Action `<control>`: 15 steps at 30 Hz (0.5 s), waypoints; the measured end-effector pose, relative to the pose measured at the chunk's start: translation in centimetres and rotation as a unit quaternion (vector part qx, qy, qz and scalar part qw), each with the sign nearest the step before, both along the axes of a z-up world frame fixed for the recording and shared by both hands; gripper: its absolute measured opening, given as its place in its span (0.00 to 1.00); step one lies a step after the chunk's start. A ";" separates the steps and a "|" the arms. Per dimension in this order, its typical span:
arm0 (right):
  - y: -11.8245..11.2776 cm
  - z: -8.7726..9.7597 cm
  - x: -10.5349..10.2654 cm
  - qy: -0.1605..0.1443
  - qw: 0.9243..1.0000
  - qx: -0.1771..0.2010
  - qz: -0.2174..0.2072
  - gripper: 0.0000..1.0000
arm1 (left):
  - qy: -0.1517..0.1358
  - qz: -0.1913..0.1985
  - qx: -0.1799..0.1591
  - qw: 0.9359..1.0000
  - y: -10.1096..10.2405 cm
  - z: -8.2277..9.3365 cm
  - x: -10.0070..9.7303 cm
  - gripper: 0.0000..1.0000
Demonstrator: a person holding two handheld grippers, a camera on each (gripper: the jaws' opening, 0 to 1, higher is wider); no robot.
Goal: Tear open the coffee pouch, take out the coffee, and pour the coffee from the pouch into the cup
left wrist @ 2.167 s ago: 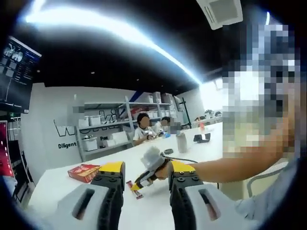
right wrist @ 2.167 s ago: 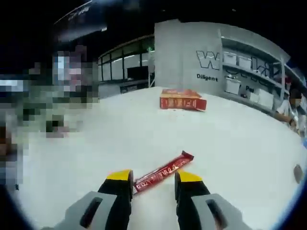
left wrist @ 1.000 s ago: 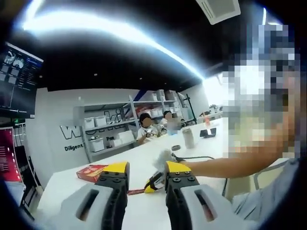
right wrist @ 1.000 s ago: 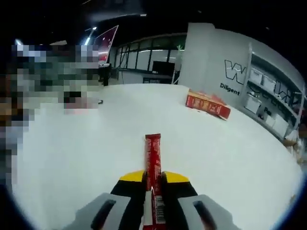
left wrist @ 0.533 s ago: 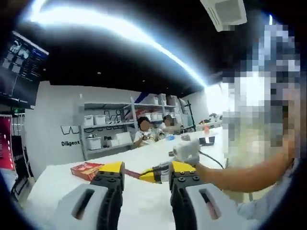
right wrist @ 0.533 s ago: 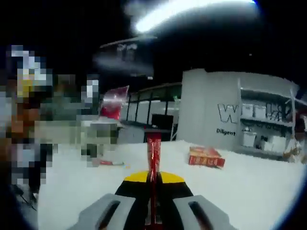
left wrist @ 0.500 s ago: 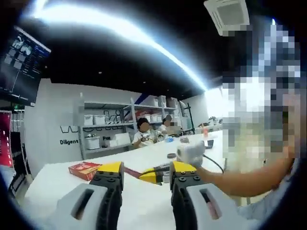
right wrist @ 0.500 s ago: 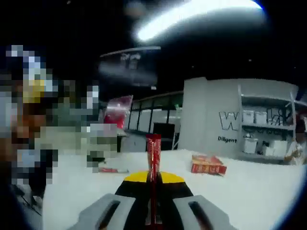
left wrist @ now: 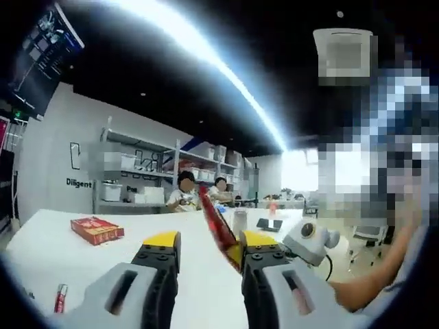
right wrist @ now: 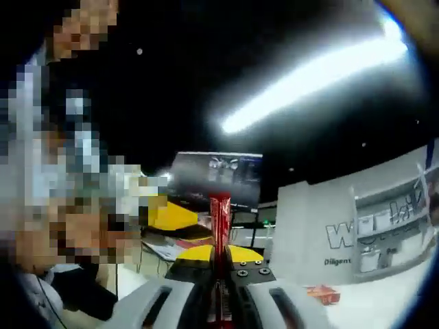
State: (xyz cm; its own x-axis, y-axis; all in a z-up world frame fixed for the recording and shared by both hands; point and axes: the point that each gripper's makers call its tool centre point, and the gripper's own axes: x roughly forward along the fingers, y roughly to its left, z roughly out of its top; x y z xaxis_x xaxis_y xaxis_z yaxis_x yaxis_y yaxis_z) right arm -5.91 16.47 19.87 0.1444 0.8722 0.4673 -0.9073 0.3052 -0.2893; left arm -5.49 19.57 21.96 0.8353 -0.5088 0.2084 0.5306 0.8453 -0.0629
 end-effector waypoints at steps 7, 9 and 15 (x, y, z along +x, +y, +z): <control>0.7 -0.7 -1.9 -0.057 0.998 -0.022 -0.017 0.08 | -0.008 -0.032 -0.072 0.997 0.0 1.9 -1.4 0.19; 0.9 -0.8 -2.1 -0.062 0.998 -0.023 -0.021 0.08 | -0.004 -0.027 -0.072 0.997 0.1 1.7 -1.3 0.15; 1.1 -0.5 -1.9 -0.056 0.998 -0.027 -0.027 0.08 | 0.007 -0.039 -0.051 0.998 -0.8 0.8 -1.1 0.17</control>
State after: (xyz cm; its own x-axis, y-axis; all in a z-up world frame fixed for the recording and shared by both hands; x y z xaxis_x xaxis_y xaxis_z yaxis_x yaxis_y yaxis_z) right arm -7.84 17.53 19.33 0.1415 0.8887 0.4361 -0.8505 0.3346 -0.4059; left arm -6.59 18.82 22.72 0.7974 -0.5489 0.2509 0.5928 0.7902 -0.1555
